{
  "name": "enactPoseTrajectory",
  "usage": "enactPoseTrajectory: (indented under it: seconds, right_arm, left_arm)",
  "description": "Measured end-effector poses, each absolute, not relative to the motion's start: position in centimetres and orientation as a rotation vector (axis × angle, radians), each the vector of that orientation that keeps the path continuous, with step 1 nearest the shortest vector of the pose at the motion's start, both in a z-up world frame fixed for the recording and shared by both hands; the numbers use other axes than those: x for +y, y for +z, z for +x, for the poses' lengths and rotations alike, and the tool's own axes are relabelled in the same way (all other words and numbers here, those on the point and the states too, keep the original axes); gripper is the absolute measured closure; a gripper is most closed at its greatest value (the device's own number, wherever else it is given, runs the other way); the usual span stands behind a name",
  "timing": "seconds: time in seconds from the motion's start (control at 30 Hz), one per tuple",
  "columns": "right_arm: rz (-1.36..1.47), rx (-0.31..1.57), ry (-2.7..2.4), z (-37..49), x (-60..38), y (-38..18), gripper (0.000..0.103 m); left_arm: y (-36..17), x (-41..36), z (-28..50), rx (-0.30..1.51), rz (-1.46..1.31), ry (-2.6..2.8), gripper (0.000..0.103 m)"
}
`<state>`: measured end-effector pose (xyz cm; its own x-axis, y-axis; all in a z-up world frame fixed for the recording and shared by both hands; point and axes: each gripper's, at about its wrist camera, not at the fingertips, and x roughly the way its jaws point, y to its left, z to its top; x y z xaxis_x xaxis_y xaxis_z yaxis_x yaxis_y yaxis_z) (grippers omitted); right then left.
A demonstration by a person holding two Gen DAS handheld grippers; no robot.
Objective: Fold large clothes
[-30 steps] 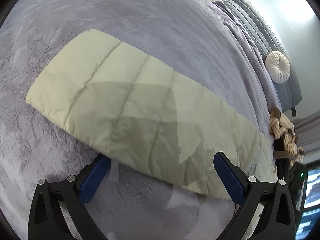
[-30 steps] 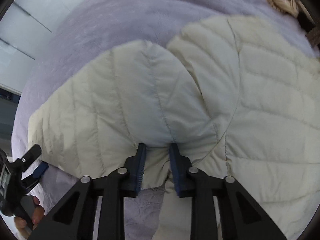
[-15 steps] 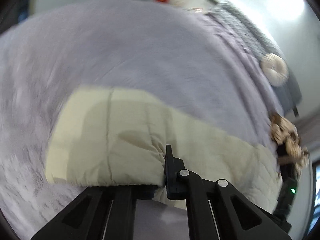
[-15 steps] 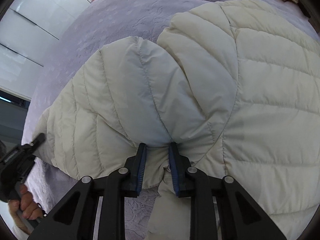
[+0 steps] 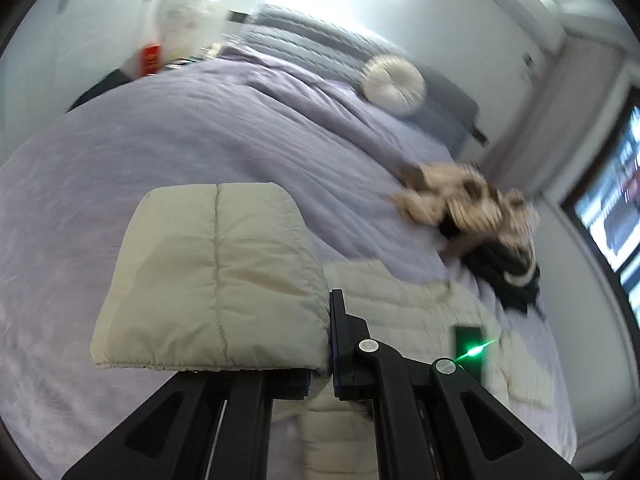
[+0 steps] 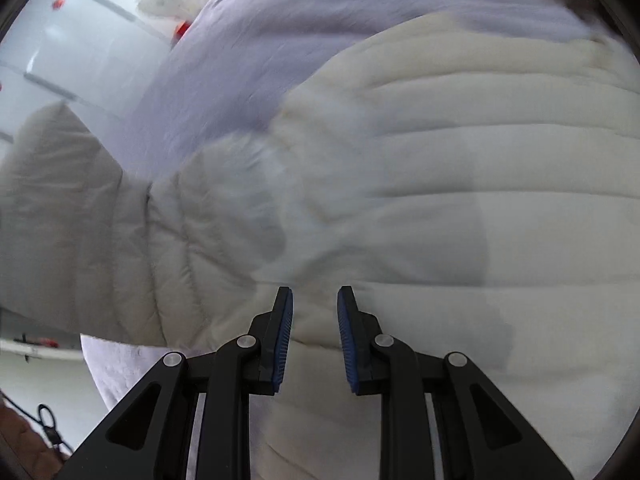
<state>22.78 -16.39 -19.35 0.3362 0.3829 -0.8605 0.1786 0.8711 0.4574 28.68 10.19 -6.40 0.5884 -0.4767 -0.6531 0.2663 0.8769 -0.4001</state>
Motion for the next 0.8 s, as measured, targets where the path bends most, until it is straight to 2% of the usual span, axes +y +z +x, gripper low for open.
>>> enactPoseTrajectory:
  seconds: [0.17,0.43,0.67,0.8]
  right_arm:
    - [0.582,1.201,0.029,17.7,-26.3,-17.2,0.077]
    - [0.65,1.174,-0.137,9.6,-37.8,-16.2,0.077]
    - [0.729,1.148,-0.191,6.2,-40.8,-16.7,0.077]
    - [0.75,1.142,-0.203,4.9,-41.7,-17.1,0.077]
  left_arm:
    - [-8.7,-0.5,27.5,0.929,-0.108,-0.549,0.094]
    - [-15.3,-14.9,23.5,1.015,0.34,-0.612,0.094]
    - [-17.3,-18.4,20.0,0.984,0.584,-0.602,0.094]
    - [-16.6,-18.7,19.3,1.009,0.573,-0.626,0.094]
